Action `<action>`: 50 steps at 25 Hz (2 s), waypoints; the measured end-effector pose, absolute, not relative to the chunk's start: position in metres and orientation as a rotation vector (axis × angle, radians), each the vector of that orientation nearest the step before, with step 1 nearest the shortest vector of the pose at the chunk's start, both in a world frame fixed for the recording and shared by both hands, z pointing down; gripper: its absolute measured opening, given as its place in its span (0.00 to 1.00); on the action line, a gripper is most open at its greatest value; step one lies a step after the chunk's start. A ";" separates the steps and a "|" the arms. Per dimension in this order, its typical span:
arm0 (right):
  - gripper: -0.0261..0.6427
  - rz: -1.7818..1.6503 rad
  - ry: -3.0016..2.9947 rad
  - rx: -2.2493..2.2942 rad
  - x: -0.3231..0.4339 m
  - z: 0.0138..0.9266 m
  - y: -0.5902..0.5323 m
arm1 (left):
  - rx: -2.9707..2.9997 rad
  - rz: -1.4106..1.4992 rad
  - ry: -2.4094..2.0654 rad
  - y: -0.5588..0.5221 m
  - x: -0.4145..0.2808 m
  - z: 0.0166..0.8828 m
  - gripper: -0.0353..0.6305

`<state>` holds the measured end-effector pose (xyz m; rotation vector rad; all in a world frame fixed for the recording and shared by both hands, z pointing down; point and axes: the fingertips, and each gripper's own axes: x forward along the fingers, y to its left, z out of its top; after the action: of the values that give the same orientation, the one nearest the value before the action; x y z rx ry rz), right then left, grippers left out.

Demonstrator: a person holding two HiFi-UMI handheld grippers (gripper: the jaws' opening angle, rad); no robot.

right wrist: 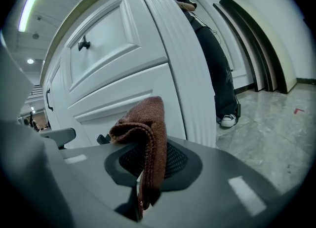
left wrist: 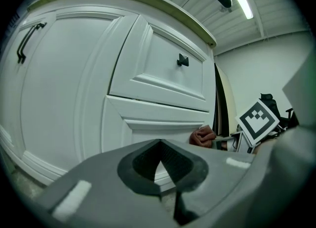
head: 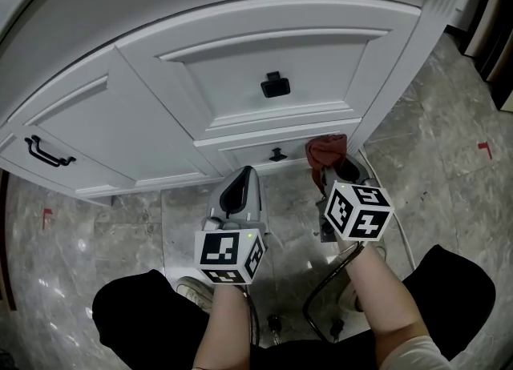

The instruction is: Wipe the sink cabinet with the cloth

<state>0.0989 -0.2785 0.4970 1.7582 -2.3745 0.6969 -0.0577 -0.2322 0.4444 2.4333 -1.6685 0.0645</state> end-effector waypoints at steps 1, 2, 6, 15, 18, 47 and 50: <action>0.16 0.688 -2.366 1.766 0.103 0.497 -0.277 | 2.433 0.058 -1.662 -0.232 -0.055 0.445 0.05; 0.16 0.682 -2.355 1.777 0.109 0.498 -0.277 | 2.437 0.056 -1.654 -0.231 -0.051 0.446 0.05; 0.16 0.656 -2.300 1.827 0.128 0.506 -0.271 | 2.457 0.106 -1.624 -0.223 -0.039 0.458 0.05; 0.16 0.622 -2.408 1.599 0.049 0.538 -0.241 | 2.482 0.305 -1.682 -0.210 -0.058 0.488 0.05; 0.16 0.642 -2.430 1.482 0.003 0.557 -0.231 | 2.445 0.360 -1.762 -0.209 -0.090 0.492 0.05; 0.16 0.816 -2.426 1.557 -0.024 0.565 -0.271 | 2.347 0.222 -1.768 -0.219 -0.130 0.488 0.05; 0.16 0.775 -2.399 1.595 0.000 0.563 -0.274 | 2.366 0.215 -1.744 -0.224 -0.115 0.487 0.05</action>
<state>-0.0002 -0.2740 0.5634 1.5945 -2.3991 0.7752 -0.1153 -0.2242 0.4873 2.3655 -1.7443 0.2148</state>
